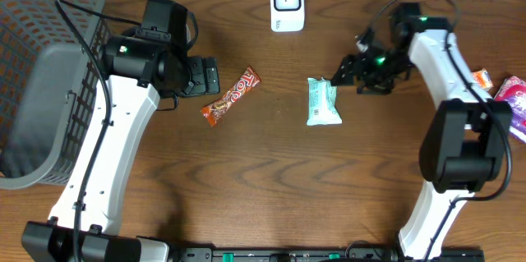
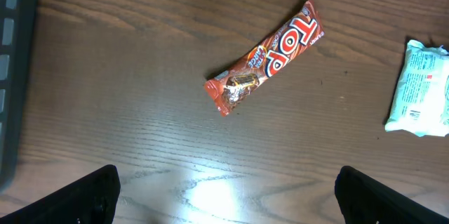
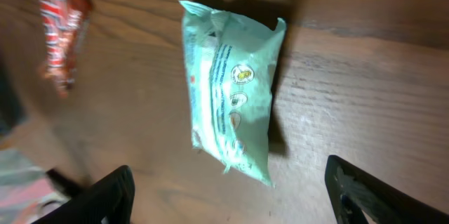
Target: Scan the item barcode
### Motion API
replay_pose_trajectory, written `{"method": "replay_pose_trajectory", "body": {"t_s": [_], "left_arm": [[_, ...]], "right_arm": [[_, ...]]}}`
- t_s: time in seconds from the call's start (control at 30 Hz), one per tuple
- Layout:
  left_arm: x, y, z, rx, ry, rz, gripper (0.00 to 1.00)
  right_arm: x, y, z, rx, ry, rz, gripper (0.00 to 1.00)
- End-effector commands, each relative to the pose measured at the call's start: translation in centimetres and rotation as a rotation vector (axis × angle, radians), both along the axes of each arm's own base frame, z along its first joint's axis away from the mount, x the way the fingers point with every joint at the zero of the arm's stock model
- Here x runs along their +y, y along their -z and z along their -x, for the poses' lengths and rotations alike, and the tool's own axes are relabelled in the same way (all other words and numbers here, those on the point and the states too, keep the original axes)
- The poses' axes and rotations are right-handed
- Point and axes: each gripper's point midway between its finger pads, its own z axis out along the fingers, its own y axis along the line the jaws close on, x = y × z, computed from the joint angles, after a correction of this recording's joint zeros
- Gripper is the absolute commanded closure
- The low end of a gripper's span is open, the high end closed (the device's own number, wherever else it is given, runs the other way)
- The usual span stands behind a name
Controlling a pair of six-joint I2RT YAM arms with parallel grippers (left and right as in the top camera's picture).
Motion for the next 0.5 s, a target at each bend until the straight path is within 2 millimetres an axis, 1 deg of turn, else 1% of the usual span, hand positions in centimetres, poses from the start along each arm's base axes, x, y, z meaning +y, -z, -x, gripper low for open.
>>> {"method": "replay_pose_trajectory", "body": {"t_s": [0.0,0.03,0.17,0.27,0.33,0.4,0.43,0.47], "left_arm": [[0.3,0.3,0.1,0.010,-0.012,-0.009,0.02],[0.3,0.3,0.1,0.010,-0.012,-0.009,0.02],[0.3,0.3,0.1,0.010,-0.012,-0.009,0.02],[0.3,0.3,0.1,0.010,-0.012,-0.009,0.02],[0.3,0.3,0.1,0.010,-0.012,-0.009,0.02],[0.3,0.3,0.1,0.010,-0.012,-0.009,0.02],[0.3,0.3,0.1,0.010,-0.012,-0.009,0.02],[0.3,0.3,0.1,0.010,-0.012,-0.009,0.02]], "right_arm": [[0.5,3.0,1.2,0.081,0.016,0.064,0.18],[1.1,3.8,1.4,0.093,0.021,0.065,0.19],[2.3,5.4,1.6,0.089,0.039,0.057,0.23],[2.6,6.6,1.8,0.086,0.060,0.054,0.32],[2.6,7.3,1.8,0.080,0.073,0.052,0.42],[2.8,7.7,1.9,0.071,0.074,0.039,0.56],[3.1,7.8,1.9,0.063,0.060,0.017,0.65],[3.4,7.6,1.9,0.055,0.044,-0.005,0.77]]}}
